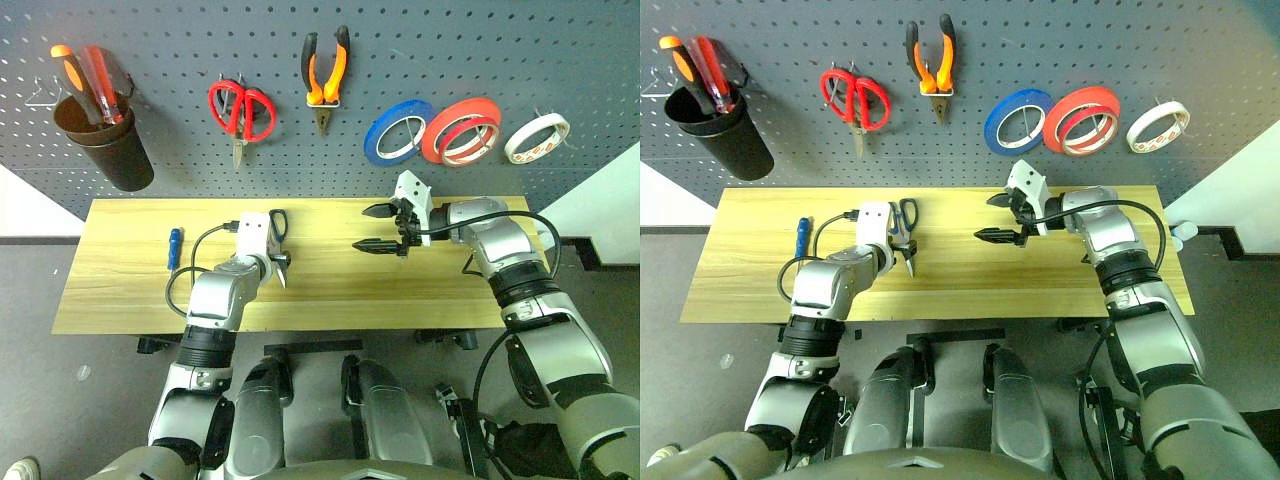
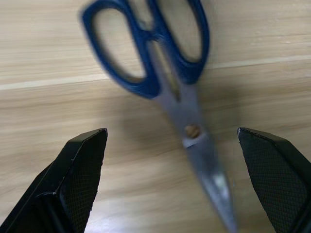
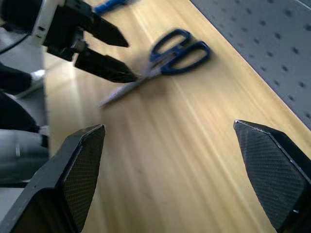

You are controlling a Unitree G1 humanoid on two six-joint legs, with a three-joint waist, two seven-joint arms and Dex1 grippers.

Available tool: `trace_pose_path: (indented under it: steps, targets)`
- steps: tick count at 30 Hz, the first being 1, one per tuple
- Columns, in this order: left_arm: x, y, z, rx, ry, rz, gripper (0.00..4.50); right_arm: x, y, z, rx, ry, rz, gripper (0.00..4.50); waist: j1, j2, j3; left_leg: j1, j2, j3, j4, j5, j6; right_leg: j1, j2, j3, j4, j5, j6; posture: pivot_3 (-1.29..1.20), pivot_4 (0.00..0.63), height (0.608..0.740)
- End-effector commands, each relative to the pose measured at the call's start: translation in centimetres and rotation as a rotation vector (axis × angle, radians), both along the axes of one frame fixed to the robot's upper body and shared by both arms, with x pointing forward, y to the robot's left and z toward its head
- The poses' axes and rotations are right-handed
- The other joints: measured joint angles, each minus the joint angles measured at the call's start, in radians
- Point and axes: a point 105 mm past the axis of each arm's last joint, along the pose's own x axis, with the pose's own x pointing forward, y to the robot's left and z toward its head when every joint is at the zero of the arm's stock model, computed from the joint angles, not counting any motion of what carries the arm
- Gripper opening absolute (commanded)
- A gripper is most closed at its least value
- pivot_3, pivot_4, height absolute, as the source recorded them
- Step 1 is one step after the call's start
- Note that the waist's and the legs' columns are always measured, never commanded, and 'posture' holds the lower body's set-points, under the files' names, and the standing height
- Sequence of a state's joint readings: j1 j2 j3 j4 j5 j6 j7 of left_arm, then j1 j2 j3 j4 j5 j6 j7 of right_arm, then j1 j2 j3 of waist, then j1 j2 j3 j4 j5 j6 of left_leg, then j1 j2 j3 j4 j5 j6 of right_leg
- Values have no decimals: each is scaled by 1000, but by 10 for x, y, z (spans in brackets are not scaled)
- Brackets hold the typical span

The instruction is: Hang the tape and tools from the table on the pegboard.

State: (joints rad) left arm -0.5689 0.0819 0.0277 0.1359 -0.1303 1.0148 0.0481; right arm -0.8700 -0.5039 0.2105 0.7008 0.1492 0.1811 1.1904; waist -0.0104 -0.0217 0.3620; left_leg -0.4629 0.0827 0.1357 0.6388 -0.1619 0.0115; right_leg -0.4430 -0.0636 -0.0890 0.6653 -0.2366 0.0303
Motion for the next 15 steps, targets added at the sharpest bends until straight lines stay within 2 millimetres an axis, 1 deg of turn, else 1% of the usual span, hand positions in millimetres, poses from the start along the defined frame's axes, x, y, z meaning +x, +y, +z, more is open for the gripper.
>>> trace_pose_path:
  steps: [1,6,9,13,14,15]
  targets:
    - [3,1,0,3,15,36,4500,3,-8,7,0,-30,-9,4438,-1,1,11,0,0,0,0,0,0,0,0,0,0,0,0,-36,441,730]
    - [2,-2,-10,39,72,104,4500,5,-11,1,-31,-44,-13,4438,-4,0,19,0,0,1,-1,0,0,-1,0,0,0,0,1,-48,439,730]
    - [1,-3,-15,21,113,135,4500,6,-15,1,-45,-49,-24,4438,-4,0,19,1,0,2,-2,0,0,-1,0,0,0,-2,5,-58,438,730]
    - [0,-5,-19,7,137,152,4500,7,-19,3,-57,-62,-34,4438,-5,0,19,1,0,2,-2,0,-1,0,-1,0,0,-2,5,-60,431,730]
    - [-3,-6,-22,-16,155,172,4126,7,-19,3,-58,-63,-35,4500,-5,0,19,1,0,2,-2,0,-1,0,-1,0,0,-2,5,-60,431,730]
    - [-6,-5,-24,-22,166,185,3945,8,-19,3,-60,-65,-36,4500,-6,0,19,1,0,2,-2,0,-1,0,-1,0,0,-2,5,-61,429,730]
